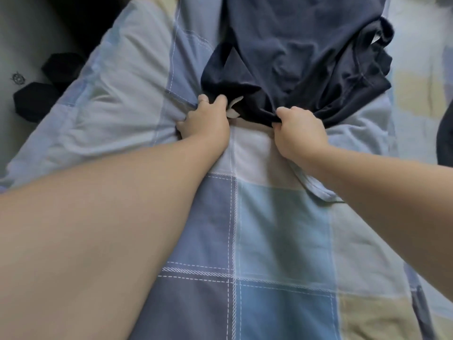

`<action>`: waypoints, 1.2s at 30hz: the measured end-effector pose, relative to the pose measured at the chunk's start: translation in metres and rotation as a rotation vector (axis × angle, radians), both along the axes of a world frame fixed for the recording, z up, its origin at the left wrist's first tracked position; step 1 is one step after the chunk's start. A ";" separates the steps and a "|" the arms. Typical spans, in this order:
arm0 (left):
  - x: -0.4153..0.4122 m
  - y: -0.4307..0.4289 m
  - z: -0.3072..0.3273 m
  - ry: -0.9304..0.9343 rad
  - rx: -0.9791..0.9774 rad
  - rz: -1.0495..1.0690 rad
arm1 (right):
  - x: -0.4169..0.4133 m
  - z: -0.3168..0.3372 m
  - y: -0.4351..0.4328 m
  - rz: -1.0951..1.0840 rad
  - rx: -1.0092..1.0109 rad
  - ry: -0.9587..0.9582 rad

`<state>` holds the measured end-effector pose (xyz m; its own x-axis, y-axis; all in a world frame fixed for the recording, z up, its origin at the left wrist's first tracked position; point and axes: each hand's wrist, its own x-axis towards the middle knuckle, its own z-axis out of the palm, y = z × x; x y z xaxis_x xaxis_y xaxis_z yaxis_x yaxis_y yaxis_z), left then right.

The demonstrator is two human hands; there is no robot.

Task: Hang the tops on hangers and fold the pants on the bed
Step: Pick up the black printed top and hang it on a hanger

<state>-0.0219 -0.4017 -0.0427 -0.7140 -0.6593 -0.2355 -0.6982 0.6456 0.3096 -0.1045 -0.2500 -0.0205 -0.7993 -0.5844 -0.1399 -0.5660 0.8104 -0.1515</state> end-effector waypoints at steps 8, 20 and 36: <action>0.075 0.052 0.017 0.000 -0.060 -0.159 | 0.029 0.053 0.037 -0.066 -0.062 -0.146; 0.281 0.204 0.123 -0.459 0.198 -0.411 | 0.227 0.137 0.156 -0.030 0.152 -0.401; 0.449 0.250 0.205 -0.571 0.315 -0.317 | 0.366 0.187 0.233 0.094 0.318 -0.946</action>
<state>0.4269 -0.1522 0.1626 -0.5689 -0.2804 -0.7732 -0.6005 0.7840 0.1575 0.2620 -0.0174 0.1666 -0.2310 -0.4646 -0.8549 -0.3882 0.8497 -0.3569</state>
